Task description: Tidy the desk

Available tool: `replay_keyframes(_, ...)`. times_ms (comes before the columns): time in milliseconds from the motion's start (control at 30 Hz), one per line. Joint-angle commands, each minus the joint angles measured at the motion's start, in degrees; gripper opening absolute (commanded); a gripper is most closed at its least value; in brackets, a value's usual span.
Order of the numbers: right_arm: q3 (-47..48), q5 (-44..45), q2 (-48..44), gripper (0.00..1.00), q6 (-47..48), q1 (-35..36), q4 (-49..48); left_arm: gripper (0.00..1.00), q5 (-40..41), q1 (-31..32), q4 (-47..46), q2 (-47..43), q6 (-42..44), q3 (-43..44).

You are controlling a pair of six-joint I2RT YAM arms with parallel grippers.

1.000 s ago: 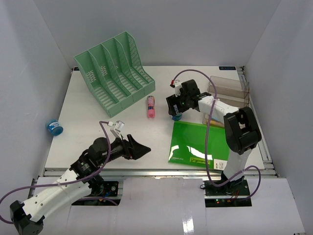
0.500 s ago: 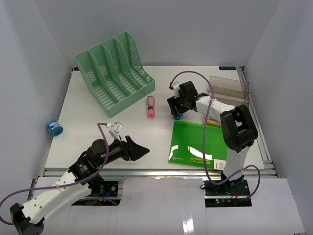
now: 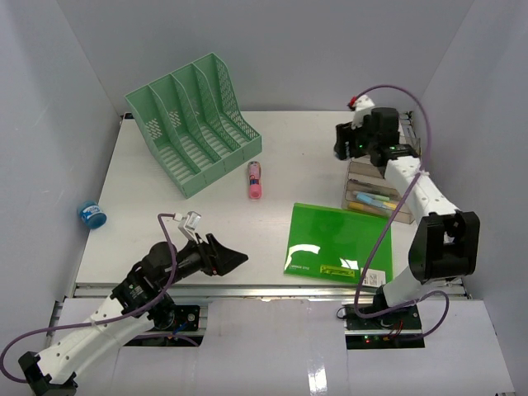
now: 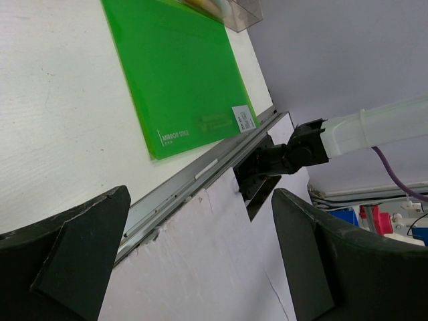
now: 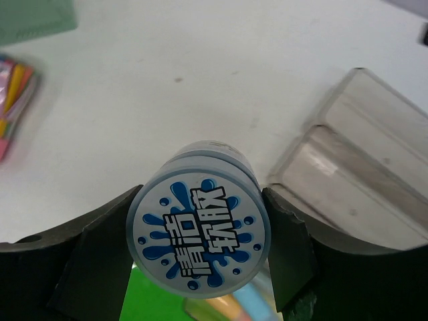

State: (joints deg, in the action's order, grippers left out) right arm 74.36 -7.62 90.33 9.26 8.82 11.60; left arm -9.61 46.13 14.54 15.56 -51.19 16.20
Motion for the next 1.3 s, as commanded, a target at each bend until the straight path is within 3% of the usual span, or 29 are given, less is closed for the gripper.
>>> replay_keyframes(0,3.4,-1.5,2.7,0.08,-4.1,-7.9,-4.6,0.98,0.3,-0.3,0.7,-1.0,-0.4,-0.7)
replay_keyframes(233,8.5,-3.4,11.3,0.08,-11.1,-14.8,-7.6,0.98,0.6,-0.3,1.5,-1.1,-0.1,-0.6)
replay_keyframes(567,10.5,-2.5,16.9,0.09,-12.2,-15.8,-8.1,0.98,0.9,-0.3,2.2,-1.0,0.2,-0.4)
replay_keyframes(933,11.3,0.2,19.3,0.17,-13.2,-17.2,-8.5,0.98,1.1,-0.3,3.4,-1.9,0.0,-0.2)
replay_keyframes(1067,10.6,2.6,19.3,0.26,-12.8,-17.4,-8.4,0.98,1.2,-0.3,3.5,-2.0,0.0,0.0)
replay_keyframes(1267,9.5,7.3,19.1,0.51,-11.8,-17.9,-7.8,0.98,2.4,-0.3,4.8,-1.9,-0.2,0.6)
